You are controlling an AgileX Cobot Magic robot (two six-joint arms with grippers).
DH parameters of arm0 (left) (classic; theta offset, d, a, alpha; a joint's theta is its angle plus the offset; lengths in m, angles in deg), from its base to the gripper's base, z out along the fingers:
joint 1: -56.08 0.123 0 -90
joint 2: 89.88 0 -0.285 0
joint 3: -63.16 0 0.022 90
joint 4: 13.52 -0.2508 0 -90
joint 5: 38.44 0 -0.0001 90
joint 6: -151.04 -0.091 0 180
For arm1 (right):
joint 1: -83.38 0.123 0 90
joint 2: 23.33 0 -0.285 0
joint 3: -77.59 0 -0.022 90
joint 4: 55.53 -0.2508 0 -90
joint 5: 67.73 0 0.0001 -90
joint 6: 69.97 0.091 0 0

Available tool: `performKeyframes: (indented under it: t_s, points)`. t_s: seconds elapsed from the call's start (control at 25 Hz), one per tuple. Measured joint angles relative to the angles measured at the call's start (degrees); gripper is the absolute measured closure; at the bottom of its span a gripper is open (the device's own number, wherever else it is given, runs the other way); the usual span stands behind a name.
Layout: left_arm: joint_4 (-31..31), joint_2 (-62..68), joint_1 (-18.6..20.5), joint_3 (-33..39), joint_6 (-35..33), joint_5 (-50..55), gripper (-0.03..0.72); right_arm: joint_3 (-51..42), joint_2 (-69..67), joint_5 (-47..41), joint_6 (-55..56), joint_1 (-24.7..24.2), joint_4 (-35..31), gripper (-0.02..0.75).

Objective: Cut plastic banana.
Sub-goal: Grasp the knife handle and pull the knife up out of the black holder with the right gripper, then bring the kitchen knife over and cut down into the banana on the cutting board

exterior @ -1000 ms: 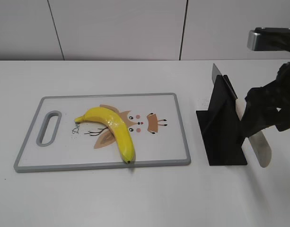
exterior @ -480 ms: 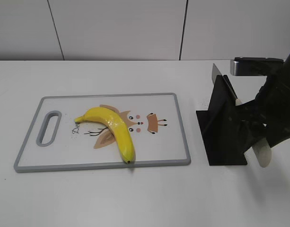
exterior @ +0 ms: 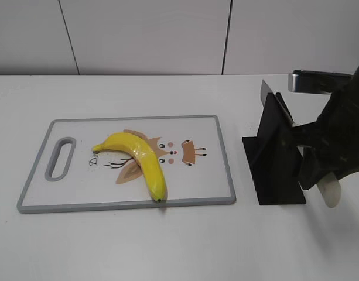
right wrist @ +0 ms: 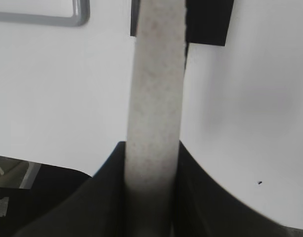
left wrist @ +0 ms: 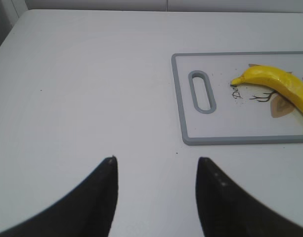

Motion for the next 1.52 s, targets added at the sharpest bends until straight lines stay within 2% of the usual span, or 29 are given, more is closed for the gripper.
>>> performKeyframes:
  t_s: [0.6,0.8,1.08,1.28,1.52]
  points:
    - [0.0,0.0,0.0,0.0,0.0,0.0,0.215,4.44,10.84,-2.79,2.28,0.04,1.77,0.566]
    - [0.0,0.0,0.0,0.0,0.0,0.0,0.224,4.47,13.83,-2.89,-1.18,0.04,1.82,0.566]
    - [0.14,0.07,0.0,-1.34,-0.1,-0.35,0.227,6.94,14.11,-1.1,-10.81,0.04,1.43,0.566]
    - [0.46,6.64,0.0,-4.55,-2.43,-1.55,0.227,9.74,14.11,5.18,-15.42,0.04,1.44,0.566]
    - [4.64,19.24,0.0,-9.27,-12.28,-9.97,0.227,9.92,14.11,13.05,-37.71,0.04,-0.42,0.566]
